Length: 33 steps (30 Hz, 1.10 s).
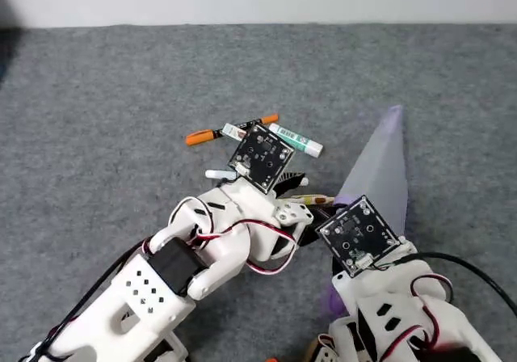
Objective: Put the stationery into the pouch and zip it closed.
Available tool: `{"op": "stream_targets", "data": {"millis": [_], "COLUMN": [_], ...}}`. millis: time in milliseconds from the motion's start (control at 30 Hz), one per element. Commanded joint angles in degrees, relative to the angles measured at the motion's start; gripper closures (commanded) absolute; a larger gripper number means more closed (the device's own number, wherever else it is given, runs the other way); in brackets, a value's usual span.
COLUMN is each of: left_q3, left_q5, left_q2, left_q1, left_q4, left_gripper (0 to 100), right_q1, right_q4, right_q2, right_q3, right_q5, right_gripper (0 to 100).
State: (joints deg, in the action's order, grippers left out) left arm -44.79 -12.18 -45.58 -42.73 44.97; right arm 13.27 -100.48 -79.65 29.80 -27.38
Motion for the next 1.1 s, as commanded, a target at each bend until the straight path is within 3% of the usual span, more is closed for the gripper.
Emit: {"op": "stream_targets", "data": {"millis": [0,467,633,767,1067], "left_q3": [3.03,6.9,10.51,11.12,12.09], "left_q5": [-0.26,-0.26,-0.26,0.26,2.11], "left_q2": [0.09,13.63,17.49,19.52,19.6], "left_q1": [-0.88,-0.7,-0.44,2.99,15.47], "left_q4": [-1.49,-9.67,-9.85,-9.93,-4.48], "left_gripper": [73,74,87,99,99], "right_q1": [0.04,5.49,5.32,5.32,5.23], "right_q4": [-1.89,-1.98,-2.07,-2.07,-1.45], "right_q2": [-0.31,-0.31,-0.31,-0.4,-0.13], "right_q3": [-1.23,-1.23,-1.32,-2.02,-3.78], "right_q5": [-0.7,-0.62,-0.62,-0.62,-0.44], "right_gripper": [99.1,99.1,99.1,99.1,99.1]}}
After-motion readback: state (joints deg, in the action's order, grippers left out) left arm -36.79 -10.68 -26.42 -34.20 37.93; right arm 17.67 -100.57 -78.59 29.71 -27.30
